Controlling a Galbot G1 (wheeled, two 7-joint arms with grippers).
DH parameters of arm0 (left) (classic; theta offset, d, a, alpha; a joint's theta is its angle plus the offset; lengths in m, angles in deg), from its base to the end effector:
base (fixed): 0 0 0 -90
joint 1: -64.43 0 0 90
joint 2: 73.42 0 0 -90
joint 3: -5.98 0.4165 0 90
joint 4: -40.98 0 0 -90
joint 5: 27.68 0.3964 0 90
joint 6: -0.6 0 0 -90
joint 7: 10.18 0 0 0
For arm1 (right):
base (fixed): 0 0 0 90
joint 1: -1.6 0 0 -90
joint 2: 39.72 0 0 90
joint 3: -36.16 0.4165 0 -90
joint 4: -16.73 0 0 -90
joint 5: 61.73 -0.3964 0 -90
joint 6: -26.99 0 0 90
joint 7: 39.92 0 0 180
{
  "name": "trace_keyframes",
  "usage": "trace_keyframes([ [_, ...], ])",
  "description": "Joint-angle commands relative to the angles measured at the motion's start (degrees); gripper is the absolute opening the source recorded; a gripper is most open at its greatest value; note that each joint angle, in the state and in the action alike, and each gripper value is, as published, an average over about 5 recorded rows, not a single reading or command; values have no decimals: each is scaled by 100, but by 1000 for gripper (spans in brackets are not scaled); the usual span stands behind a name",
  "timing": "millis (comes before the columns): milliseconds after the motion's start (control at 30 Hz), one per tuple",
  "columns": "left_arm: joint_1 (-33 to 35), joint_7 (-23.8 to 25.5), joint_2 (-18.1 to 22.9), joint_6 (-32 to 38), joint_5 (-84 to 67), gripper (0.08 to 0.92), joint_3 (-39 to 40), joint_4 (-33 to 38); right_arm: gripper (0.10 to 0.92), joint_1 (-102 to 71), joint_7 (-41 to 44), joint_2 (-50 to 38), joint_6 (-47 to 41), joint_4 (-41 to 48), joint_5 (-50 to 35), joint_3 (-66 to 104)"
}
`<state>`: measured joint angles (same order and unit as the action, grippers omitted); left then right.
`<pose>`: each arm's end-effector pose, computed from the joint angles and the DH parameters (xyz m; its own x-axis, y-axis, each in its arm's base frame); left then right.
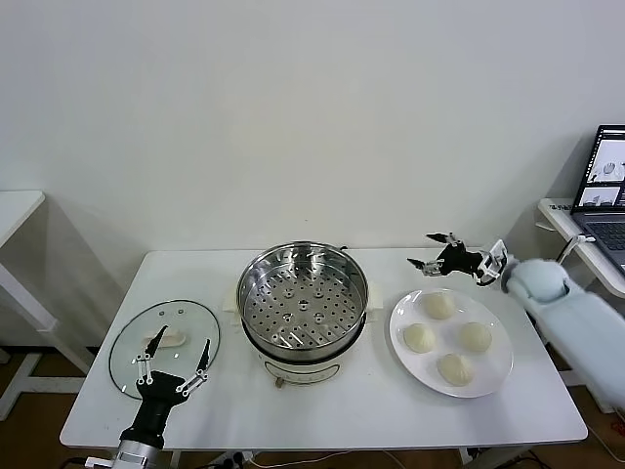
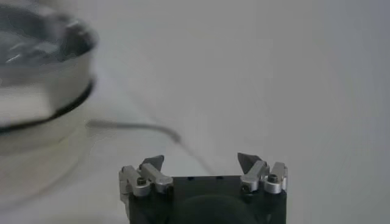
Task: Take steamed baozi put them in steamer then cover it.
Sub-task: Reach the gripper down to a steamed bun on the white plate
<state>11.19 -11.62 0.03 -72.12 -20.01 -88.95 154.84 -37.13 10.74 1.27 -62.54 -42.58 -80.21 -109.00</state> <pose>0.1477 0.1028 -0.4058 -0.9879 0.1396 -0.0675 0.1014 0.9111 0.3996 0.6032 -0.2836 -0.2342 -0.4915 -0.5545 0.6715 -0.8701 0.3460 -0.3511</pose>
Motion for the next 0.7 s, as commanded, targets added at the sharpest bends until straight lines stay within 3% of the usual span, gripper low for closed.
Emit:
trace_keyframes([
  [33,9,-3,15,10,10,823,-8,-10,823,1309,2175,-33,163,736,1515,-1199],
  [333,67,-7,57,34,37,823,-57,0,823,1397,1949,479,201,1098,2378,-1758],
  [700,117,-21,108,66,48,823,-100,8,823,1108,1424,852,222,1508,2636,-1602],
])
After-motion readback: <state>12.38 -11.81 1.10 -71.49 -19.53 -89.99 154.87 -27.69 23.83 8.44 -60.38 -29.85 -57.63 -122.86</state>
